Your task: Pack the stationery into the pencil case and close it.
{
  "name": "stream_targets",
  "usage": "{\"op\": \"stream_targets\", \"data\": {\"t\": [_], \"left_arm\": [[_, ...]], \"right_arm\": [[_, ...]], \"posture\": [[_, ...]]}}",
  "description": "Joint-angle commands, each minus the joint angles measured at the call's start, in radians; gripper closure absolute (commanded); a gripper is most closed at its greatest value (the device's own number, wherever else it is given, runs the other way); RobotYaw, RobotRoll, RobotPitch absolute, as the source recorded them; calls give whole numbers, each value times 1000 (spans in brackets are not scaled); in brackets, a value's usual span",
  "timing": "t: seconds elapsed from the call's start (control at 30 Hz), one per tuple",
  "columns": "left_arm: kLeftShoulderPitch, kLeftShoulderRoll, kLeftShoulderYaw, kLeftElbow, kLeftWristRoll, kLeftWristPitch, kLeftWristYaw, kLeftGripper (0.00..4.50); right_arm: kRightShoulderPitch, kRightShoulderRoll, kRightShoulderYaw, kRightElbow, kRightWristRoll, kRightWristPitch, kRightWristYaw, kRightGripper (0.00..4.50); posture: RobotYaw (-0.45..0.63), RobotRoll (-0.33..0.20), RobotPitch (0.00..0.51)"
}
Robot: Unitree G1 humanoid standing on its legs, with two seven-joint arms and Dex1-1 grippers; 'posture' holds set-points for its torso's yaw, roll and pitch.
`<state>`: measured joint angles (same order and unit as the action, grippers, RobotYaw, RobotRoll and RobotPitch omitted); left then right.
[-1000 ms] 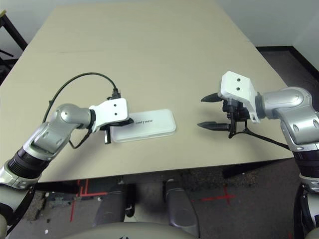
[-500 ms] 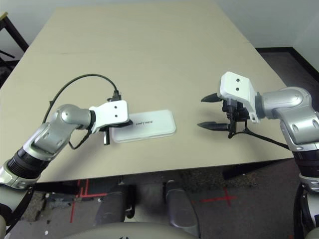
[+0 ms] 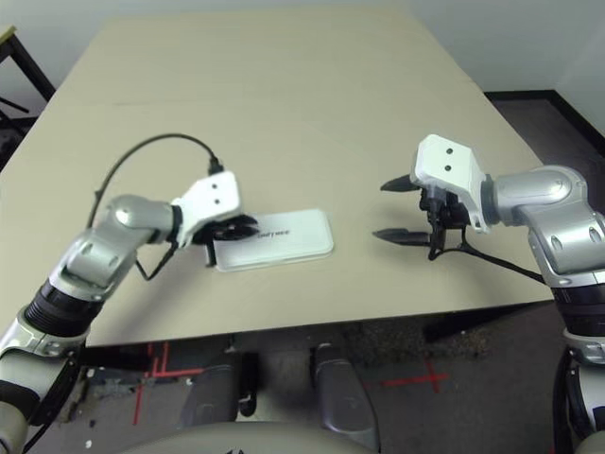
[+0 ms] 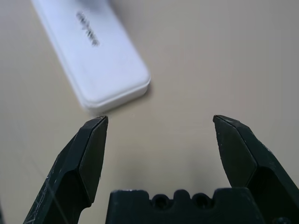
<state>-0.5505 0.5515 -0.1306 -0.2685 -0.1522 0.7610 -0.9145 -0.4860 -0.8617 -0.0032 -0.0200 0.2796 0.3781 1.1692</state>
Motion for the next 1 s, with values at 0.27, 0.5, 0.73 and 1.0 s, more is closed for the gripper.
{"op": "stream_targets", "data": {"t": [0.27,0.5,0.73,1.0], "left_arm": [[-19,-56,491,193,-102,27,375,56],[21,-84,639,436,-91,-197,583,56],[39,-74,700,643,-95,-419,713,56],[47,-68,689,665,-112,-466,753,56]], "right_arm": [[-158,145,-146,393,-85,-113,-412,0],[-242,167,-164,766,-195,-241,-709,0],[-261,172,-202,964,-196,-319,-853,0],[-257,171,-193,996,-197,-338,-857,0]], "posture": [[-23,0,141],[-9,0,143],[-18,0,166],[-23,0,197]]}}
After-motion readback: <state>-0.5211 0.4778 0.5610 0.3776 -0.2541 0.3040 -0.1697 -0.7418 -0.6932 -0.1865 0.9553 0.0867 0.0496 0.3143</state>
